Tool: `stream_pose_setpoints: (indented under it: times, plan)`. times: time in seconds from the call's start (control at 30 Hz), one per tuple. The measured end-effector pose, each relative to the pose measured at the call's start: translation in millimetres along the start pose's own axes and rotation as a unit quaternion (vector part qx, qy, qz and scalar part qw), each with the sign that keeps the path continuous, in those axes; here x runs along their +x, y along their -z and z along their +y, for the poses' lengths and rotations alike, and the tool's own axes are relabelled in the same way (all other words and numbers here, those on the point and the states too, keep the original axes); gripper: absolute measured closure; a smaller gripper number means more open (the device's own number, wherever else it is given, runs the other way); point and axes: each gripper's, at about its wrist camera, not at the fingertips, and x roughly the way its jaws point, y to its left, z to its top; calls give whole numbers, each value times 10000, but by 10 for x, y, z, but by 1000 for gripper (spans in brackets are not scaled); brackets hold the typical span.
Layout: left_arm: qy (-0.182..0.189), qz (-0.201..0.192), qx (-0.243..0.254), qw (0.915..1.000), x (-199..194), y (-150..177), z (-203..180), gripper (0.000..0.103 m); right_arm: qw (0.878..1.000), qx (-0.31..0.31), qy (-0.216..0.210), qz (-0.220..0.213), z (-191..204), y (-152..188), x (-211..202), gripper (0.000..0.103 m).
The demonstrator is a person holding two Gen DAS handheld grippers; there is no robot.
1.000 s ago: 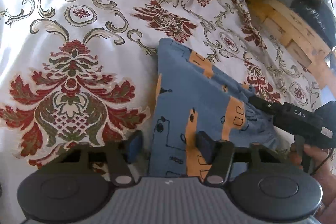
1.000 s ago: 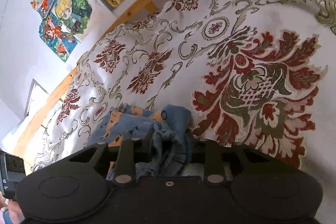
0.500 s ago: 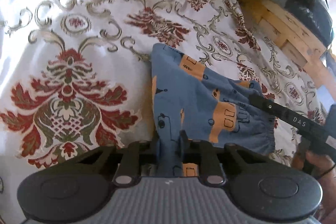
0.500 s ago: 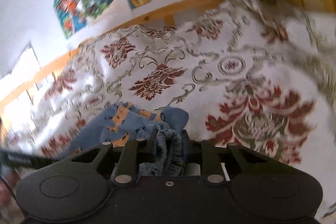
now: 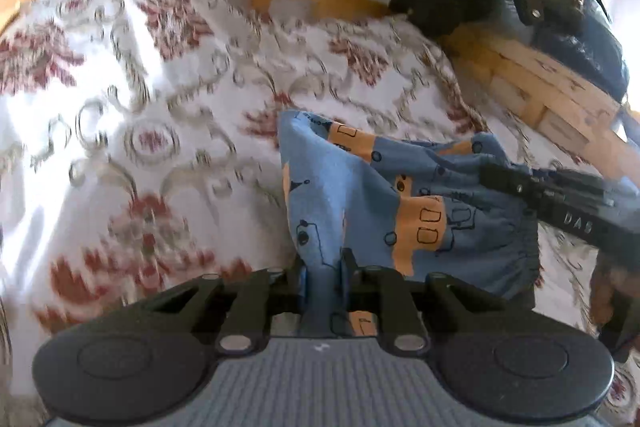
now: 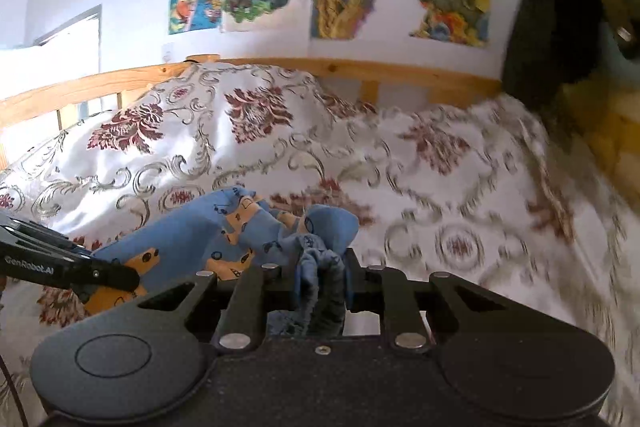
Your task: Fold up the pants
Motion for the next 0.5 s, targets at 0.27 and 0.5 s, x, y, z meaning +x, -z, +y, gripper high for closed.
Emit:
stream_pose_setpoints:
  times: [0.27,0.5]
  plan:
    - [-32,-336,-638,9974,399,-463,342,86,9988,-96,-293,383,-283,-637,870,83]
    - [-56,212,-920,9955,735,-268,626,86,9930,-7,-462,1086,-333,-381,1446,83]
